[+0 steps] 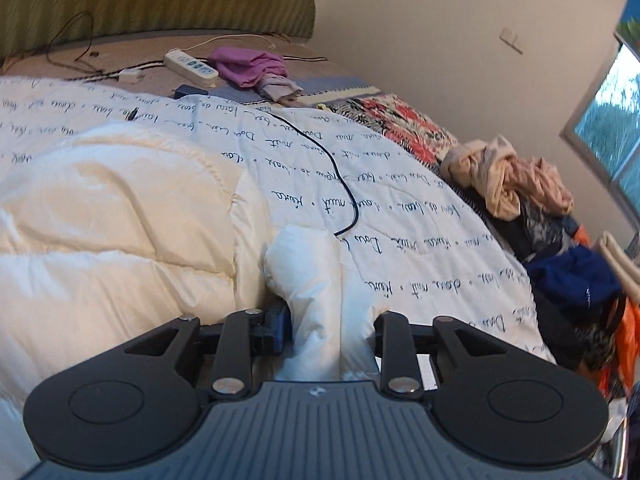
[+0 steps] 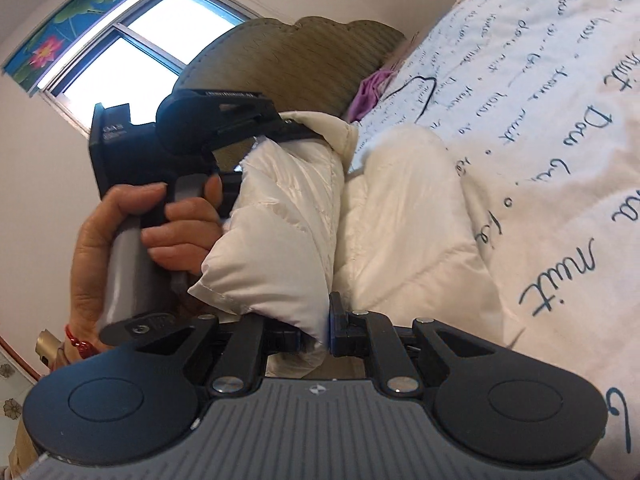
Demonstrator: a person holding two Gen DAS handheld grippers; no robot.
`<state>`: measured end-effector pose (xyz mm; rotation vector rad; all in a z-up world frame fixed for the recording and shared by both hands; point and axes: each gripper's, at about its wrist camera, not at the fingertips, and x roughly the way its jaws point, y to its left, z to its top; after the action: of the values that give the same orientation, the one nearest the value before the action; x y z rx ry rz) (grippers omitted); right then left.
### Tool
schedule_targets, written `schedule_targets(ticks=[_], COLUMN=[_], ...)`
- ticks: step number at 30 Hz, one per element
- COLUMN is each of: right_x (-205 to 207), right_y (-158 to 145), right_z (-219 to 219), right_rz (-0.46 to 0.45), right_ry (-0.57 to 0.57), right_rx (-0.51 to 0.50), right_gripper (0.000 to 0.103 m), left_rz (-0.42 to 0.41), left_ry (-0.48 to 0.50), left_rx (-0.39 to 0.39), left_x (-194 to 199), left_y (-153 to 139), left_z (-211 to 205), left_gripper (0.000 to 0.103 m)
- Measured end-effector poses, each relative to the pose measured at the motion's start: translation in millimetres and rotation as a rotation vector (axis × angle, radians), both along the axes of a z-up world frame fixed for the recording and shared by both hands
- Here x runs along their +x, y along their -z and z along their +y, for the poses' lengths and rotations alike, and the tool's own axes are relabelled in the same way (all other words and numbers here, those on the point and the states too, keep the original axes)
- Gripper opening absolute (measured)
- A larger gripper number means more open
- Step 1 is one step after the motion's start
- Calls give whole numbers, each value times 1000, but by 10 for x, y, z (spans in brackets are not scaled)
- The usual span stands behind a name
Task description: Fold small clothes
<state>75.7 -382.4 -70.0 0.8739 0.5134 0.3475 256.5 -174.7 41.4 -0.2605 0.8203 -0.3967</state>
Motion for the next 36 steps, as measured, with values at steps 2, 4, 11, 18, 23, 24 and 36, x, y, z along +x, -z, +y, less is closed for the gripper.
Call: schedule_targets(ticks=[2, 4, 11, 18, 23, 24, 36], right_x=[8, 20, 55, 20, 173, 254, 1605], right_y=[22, 25, -29, 12, -218, -291, -661], right_z=[11, 16, 58, -118, -340, -358, -98], right_rz=[2, -3, -6, 48, 9, -3, 50], right_ry=[4, 8, 11, 49, 56, 46, -200], right_rx=[-3, 5, -31, 6, -44, -62, -274], right_gripper=[22, 27, 31, 47, 86, 87, 41], left_rz=[1, -8, 99, -163, -265, -284, -330], left_ry=[6, 6, 128, 20, -69, -95, -60], left_rx=[-6, -41, -254, 49, 234, 248, 379], left_x=[-32, -91, -40, -414, -859, -950, -1186], left_y=[-117, -238, -374, -588, -316, -264, 120], left_z=[57, 169, 398, 413, 634, 692, 517], left_gripper=[29, 30, 96, 96, 96, 96, 103])
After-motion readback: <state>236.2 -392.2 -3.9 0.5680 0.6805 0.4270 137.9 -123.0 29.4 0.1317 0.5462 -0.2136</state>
